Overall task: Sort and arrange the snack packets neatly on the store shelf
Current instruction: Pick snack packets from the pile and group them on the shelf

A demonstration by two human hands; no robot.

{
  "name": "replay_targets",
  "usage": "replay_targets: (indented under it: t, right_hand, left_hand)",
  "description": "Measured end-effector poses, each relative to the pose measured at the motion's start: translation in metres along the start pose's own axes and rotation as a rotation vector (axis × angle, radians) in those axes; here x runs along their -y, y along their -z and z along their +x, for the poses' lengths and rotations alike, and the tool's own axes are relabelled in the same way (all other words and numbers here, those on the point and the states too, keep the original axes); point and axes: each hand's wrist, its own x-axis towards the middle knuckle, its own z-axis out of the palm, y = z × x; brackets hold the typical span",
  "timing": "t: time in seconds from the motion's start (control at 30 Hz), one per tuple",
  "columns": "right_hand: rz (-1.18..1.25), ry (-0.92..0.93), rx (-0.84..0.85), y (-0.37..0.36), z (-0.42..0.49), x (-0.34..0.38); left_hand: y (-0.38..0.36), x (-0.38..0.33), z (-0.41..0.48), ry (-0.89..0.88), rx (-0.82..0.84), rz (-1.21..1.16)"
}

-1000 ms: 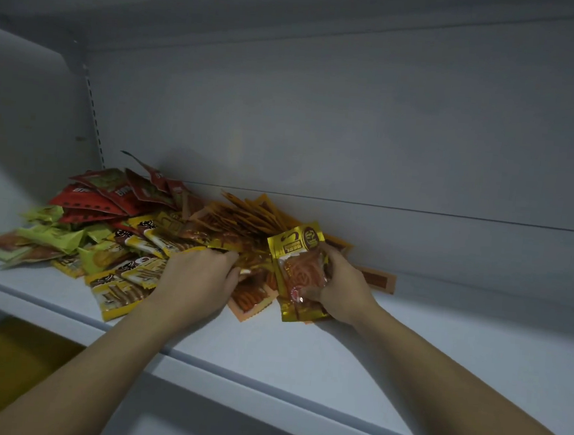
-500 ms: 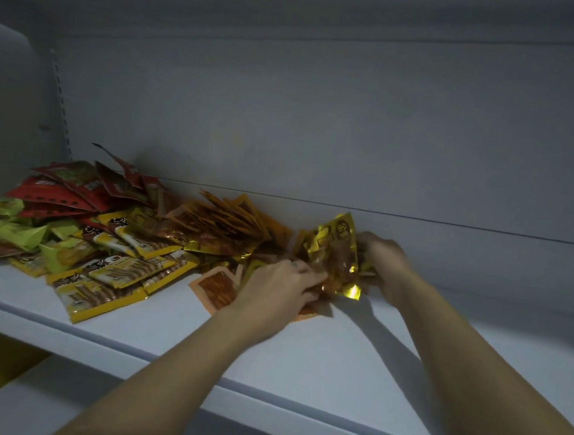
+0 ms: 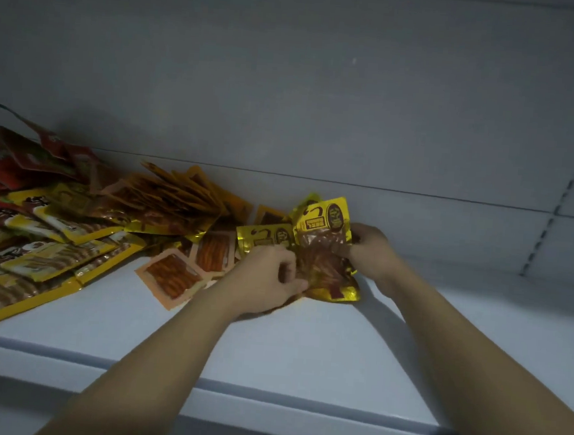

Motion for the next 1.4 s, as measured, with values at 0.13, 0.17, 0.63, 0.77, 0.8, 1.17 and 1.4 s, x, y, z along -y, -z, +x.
replay_targets:
  t: [0.13,0.17,0.63,0.77,0.8,1.17,1.4]
  right_hand:
    - [0.013,-0.119,0.020,0.001,-0.004,-0.004]
    - [0.027,-0.136,0.023,0.000,-0.005,-0.005]
    - [0.150,-0.217,0.031,-0.006,-0.010,-0.007]
    - [0.221,-0.277,0.018,-0.007,-0.009,-0.006]
    - [0.229,-0.290,0.012,-0.009,-0.008,-0.005]
    - [0.433,-0.224,-0.046,-0.006,-0.013,0.004]
    - [0.534,-0.125,-0.027,-0.013,-0.016,0.008]
  left_hand:
    - [-0.005,0.003,-0.013,-0.091,0.084,0.052]
    - [-0.007,0.003,-0.013,-0.080,0.063,0.176]
    - [-0.014,0.011,-0.015,0.130,0.066,0.352]
    - [-0.014,0.008,-0.014,0.072,0.088,0.061]
    - [-0.014,0.007,-0.015,0.067,0.069,-0.008]
    - [0.006,0.004,-0.011,0.376,-0.304,-0.928]
    - [0.006,0.007,-0.009,0.483,-0.338,-1.057]
